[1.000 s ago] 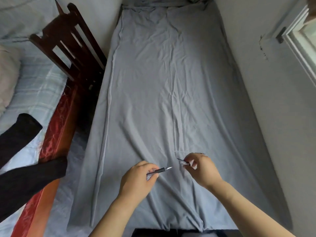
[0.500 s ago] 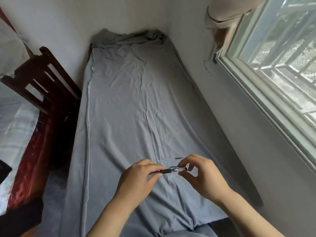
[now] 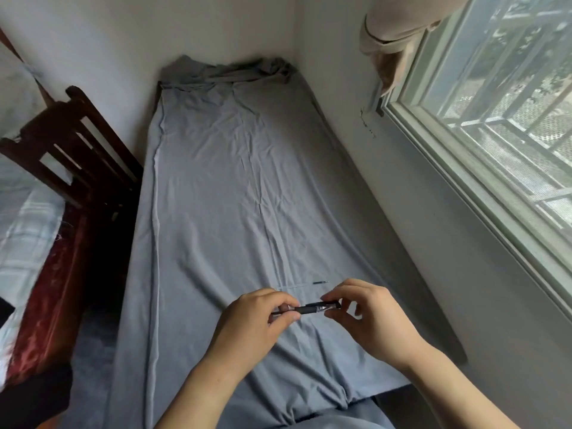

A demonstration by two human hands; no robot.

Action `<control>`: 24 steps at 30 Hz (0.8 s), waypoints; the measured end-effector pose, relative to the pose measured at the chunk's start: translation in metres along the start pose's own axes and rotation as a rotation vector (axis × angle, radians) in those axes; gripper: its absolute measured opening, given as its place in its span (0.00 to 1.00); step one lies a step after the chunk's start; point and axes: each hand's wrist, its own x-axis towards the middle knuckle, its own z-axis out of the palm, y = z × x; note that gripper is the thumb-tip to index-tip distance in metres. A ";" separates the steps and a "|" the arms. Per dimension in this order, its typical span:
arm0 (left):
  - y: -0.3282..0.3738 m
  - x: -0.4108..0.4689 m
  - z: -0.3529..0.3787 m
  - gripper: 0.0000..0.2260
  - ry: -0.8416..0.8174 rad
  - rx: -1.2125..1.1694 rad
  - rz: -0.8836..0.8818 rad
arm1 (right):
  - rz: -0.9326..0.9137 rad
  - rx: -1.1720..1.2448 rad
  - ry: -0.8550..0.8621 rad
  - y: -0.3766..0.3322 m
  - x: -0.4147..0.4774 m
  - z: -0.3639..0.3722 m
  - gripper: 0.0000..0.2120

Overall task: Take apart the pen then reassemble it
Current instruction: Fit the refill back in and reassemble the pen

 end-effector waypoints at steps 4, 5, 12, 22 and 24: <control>-0.002 0.002 0.004 0.04 -0.003 0.002 0.006 | -0.016 0.010 -0.002 0.000 0.003 0.003 0.07; -0.002 0.003 0.004 0.03 0.000 0.000 0.005 | -0.021 0.016 0.001 0.001 0.004 0.004 0.07; -0.004 0.014 0.012 0.01 0.022 -0.003 -0.020 | -0.093 -0.011 -0.057 0.012 0.021 0.000 0.06; 0.014 0.028 0.046 0.03 0.092 0.012 -0.096 | -0.105 0.098 -0.196 0.052 0.042 -0.028 0.06; 0.013 0.034 0.055 0.03 0.085 0.071 -0.110 | -0.087 0.049 -0.231 0.067 0.049 -0.028 0.05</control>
